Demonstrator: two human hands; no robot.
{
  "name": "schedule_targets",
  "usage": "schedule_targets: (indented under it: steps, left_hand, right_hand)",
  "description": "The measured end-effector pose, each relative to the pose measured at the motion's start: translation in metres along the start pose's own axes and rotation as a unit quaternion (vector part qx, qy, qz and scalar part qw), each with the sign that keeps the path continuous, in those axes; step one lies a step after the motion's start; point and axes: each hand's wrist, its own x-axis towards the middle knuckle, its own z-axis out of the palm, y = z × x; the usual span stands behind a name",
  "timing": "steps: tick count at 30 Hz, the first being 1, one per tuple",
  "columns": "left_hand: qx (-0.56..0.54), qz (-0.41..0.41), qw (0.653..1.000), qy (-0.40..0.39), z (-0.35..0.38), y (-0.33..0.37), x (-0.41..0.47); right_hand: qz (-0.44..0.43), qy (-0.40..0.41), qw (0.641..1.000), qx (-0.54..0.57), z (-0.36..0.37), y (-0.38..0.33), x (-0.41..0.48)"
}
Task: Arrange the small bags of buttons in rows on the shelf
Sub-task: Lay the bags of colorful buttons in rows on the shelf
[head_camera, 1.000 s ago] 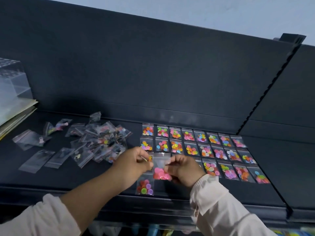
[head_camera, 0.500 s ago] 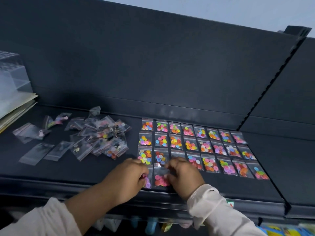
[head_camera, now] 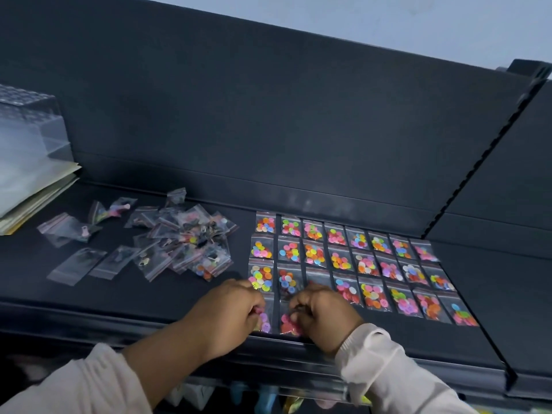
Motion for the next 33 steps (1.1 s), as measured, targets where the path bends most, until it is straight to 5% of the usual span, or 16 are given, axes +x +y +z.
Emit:
schedule_targets:
  steps: [19, 26, 33]
  left_hand:
    - [0.064, -0.172, 0.975, 0.127, -0.121, -0.128, -0.026]
    - [0.073, -0.288, 0.944, 0.146, -0.157, -0.205, -0.035]
    - [0.054, -0.289, 0.947, 0.133, -0.156, -0.260, -0.014]
  right_hand:
    - [-0.103, 0.029, 0.994, 0.007, -0.009, -0.132, 0.134]
    - [-0.083, 0.008, 0.996, 0.025, 0.017, -0.179, 0.205]
    - [-0.028, 0.007, 1.000, 0.003, 0.039, -0.182, 0.251]
